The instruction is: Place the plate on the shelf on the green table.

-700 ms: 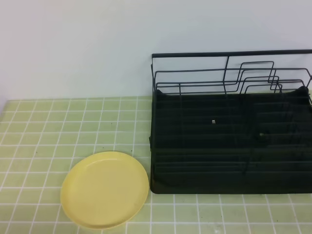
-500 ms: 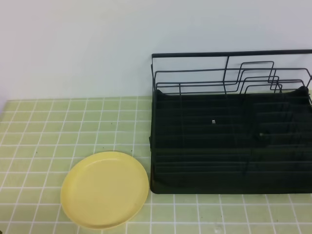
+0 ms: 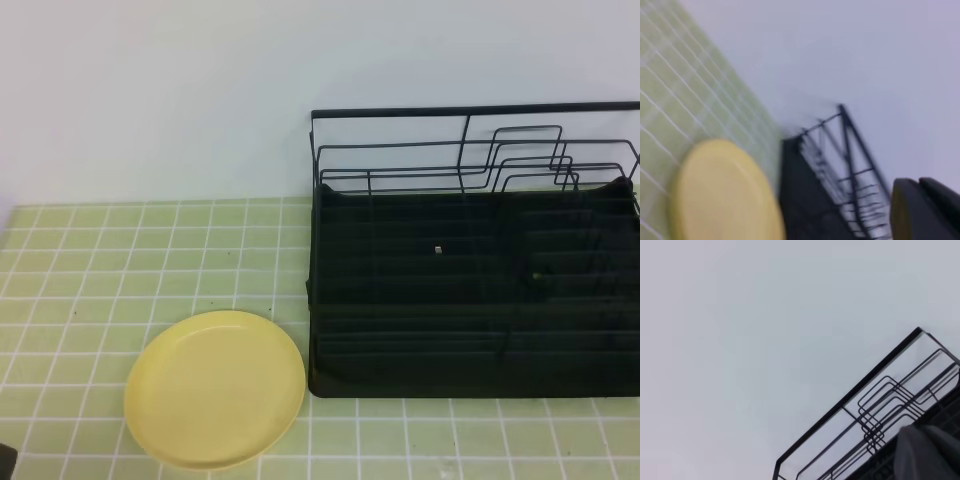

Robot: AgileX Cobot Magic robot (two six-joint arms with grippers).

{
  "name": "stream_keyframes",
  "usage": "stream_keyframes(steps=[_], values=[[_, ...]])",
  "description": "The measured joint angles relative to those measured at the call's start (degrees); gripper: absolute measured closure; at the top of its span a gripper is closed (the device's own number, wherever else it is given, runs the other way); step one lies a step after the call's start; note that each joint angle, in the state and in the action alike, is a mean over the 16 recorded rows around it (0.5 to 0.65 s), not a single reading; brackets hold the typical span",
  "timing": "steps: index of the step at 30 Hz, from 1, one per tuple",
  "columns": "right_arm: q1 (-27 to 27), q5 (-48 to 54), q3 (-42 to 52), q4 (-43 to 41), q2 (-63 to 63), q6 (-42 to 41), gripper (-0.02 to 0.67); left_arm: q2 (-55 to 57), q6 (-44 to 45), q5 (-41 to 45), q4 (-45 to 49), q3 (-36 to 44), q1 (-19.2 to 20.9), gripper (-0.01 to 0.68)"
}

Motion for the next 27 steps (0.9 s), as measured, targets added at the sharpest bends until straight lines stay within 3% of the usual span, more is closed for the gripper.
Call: stream_keyframes(steps=[8,18,27], values=[[0.00,-4.35,0.00,6.27,0.00,0.13,0.651,0.47,0.04,0.04,-15.04,-0.55,0.00,0.674],[0.00,-4.16,0.00,10.93,0.01,-2.86,0.651,0.28,1.85,0.27,-18.58,-0.42,0.00,0.674],[0.00,3.90,-3.88,10.81,-0.02,-14.38,0.651,0.37,15.75,6.27,-22.16,-1.21,-0.02,0.674]])
